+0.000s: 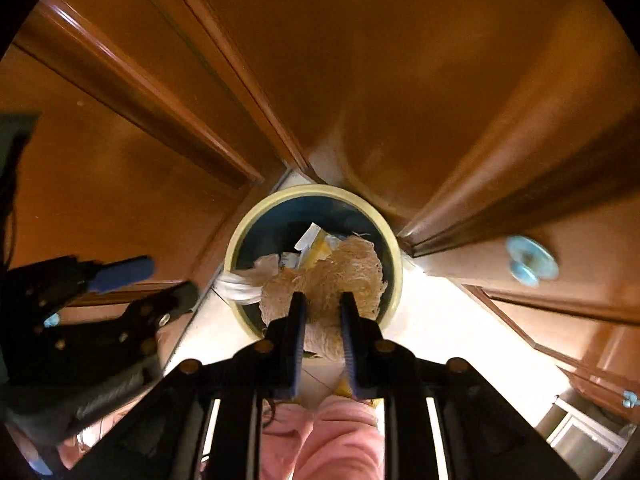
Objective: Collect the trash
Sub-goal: 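Open both tools to drop the scrubber and paper into the bin, then raise both tools back over the counter toward the yellow packet and tray, then grasp the clear plastic tray with the right tool while the left grasps the yellow cracker packet, then carry the cracker packet and plastic tray down over the floor bin with both tools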
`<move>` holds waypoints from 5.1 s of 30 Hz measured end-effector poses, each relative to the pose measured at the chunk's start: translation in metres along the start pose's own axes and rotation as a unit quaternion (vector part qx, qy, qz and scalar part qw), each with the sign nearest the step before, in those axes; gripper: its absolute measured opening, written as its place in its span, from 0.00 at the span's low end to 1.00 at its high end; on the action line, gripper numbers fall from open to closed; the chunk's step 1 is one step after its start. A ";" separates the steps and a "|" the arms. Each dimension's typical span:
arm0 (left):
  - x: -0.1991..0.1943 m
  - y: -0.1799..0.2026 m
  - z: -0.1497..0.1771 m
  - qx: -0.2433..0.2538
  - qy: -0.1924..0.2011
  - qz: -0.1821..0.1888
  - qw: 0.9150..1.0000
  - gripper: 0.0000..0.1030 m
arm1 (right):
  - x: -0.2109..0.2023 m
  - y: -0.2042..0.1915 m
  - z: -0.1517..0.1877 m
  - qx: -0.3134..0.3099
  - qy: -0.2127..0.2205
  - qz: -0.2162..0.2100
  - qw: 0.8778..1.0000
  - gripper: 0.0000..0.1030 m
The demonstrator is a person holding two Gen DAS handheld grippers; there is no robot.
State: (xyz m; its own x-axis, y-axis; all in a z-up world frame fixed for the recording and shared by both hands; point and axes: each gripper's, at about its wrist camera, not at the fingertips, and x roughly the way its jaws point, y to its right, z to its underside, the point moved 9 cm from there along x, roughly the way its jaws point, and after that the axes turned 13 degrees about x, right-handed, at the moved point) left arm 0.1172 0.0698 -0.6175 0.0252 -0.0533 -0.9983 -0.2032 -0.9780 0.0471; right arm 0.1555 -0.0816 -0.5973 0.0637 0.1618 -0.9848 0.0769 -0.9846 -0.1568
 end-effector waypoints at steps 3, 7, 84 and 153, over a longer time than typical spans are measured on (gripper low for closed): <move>-0.005 -0.010 0.012 -0.004 -0.002 -0.015 1.000 0.59 | 0.007 -0.001 0.008 -0.006 -0.016 0.005 1.000 0.20; -0.018 -0.024 0.027 -0.011 0.001 -0.028 1.000 0.62 | 0.006 -0.011 0.006 -0.003 -0.026 0.009 1.000 0.31; -0.481 0.010 -0.376 -0.025 0.369 -0.294 0.881 0.82 | -0.354 0.109 -0.397 0.311 0.126 -0.210 0.918 0.23; -0.442 0.043 -0.332 0.032 0.303 -0.157 0.940 0.19 | -0.464 0.154 -0.209 0.389 0.272 -0.292 0.830 0.05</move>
State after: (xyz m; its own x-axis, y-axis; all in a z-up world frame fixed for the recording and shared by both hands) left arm 0.4222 -0.0161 -0.1630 0.6419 0.1108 -0.7587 -0.1518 -0.9516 -0.2674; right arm 0.3455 -0.2942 -0.1488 0.6983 0.4231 -0.5774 -0.3999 -0.4384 -0.8049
